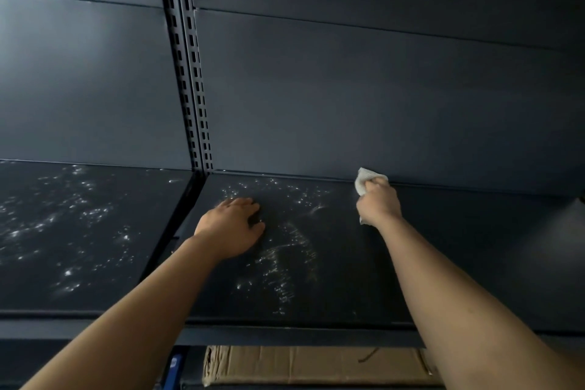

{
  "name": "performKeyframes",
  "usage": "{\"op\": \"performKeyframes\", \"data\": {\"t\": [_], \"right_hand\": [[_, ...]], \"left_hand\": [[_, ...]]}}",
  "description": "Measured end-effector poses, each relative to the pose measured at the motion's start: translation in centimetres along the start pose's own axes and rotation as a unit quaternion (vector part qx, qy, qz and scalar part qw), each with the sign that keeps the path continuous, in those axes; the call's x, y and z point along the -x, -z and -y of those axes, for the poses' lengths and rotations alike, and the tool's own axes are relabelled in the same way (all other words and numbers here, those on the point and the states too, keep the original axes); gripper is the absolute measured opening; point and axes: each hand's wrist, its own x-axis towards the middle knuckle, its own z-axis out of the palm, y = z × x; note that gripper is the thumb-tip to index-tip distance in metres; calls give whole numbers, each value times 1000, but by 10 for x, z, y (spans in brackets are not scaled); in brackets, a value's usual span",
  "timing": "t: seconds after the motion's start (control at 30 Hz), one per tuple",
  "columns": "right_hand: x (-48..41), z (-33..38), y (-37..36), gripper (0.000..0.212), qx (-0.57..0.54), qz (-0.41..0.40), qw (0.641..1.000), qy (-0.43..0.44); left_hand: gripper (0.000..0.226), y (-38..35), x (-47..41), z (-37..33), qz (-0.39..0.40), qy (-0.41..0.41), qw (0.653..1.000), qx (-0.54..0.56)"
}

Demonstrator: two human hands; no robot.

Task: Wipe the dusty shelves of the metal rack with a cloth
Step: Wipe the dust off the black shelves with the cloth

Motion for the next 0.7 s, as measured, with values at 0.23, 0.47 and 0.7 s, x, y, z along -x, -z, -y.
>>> {"op": "performKeyframes", "data": {"t": [0.23, 0.47, 0.7], "right_hand": [[59, 62, -24, 51, -34, 68, 967, 244], [83, 24, 14, 35, -164, -32, 974, 155], [109, -14, 24, 46, 0, -41, 999, 31]], "left_hand": [[60, 3, 5, 1, 17, -14, 1000, 5], [59, 7, 34, 20, -17, -29, 999, -34], [64, 11, 57, 37, 10, -51, 997, -49]]}}
